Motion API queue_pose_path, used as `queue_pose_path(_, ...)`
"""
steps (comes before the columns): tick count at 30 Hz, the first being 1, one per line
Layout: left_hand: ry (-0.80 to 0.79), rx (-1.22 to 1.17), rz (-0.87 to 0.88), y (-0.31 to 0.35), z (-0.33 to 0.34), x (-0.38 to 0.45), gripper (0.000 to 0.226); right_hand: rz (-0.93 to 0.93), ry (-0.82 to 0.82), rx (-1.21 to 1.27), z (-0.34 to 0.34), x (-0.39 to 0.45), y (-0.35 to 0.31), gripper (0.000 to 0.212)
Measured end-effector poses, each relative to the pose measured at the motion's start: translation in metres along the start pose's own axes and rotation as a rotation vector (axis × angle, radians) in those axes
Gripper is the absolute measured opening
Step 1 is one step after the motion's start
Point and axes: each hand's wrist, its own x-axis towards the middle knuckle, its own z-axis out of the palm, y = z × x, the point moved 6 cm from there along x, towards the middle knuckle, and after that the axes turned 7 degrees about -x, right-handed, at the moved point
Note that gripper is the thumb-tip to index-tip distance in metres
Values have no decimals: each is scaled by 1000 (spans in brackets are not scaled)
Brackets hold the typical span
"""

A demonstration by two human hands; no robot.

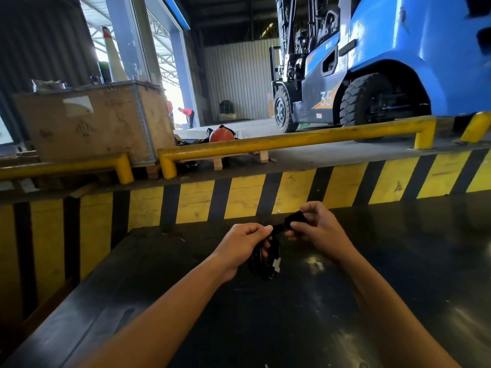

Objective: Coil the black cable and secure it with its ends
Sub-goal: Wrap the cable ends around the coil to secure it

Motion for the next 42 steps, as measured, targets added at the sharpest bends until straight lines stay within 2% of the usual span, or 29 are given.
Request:
queue_pose_path(2,-28,47,-2,3,-2,-1,23,-23,-144,-144,2,-3,-1,49)
queue_pose_path(3,-40,68,1,5,-3,-2,23,-48,-229,-235,5,-5,-2,49)
queue_pose_path(6,-75,127,-16,10,-2,-2,22,-98,-392,-421,16,-13,-4,31)
queue_pose_path(8,-116,171,-46,12,-1,-2,20,-109,-391,-459,16,-12,-4,18)
queue_pose_path(13,-150,182,-65,20,-2,-2,25,-126,-294,-413,9,-9,-8,6)
queue_pose_path(16,-112,24,-86,26,-3,-3,36,-116,-256,-354,7,-7,-11,16)
queue_pose_path(19,-120,11,-86,32,3,-3,38,-115,-311,-486,17,-7,-12,35)
queue_pose_path(21,-122,21,-86,35,7,-3,39,-182,-323,-603,25,-6,-15,33)
queue_pose_path(25,-142,27,-71,35,7,-3,33,-234,-182,-698,26,-2,-17,19)
queue_pose_path(27,-145,48,-30,33,4,-2,50,-222,-82,-708,23,0,-16,19)
queue_pose_path(29,-90,79,16,28,0,-1,58,-191,28,-685,15,1,-16,21)
queue_pose_path(32,4,44,46,15,-6,-2,48,-173,143,-662,7,0,-18,22)
queue_pose_path(36,56,-100,94,8,-8,-2,35,-135,193,-638,7,-2,-16,21)
queue_pose_path(40,125,-80,164,13,-5,-1,32,-85,256,-518,5,-2,-14,24)
queue_pose_path(42,153,-41,205,14,-3,-1,30,-109,278,-503,8,-5,-18,18)
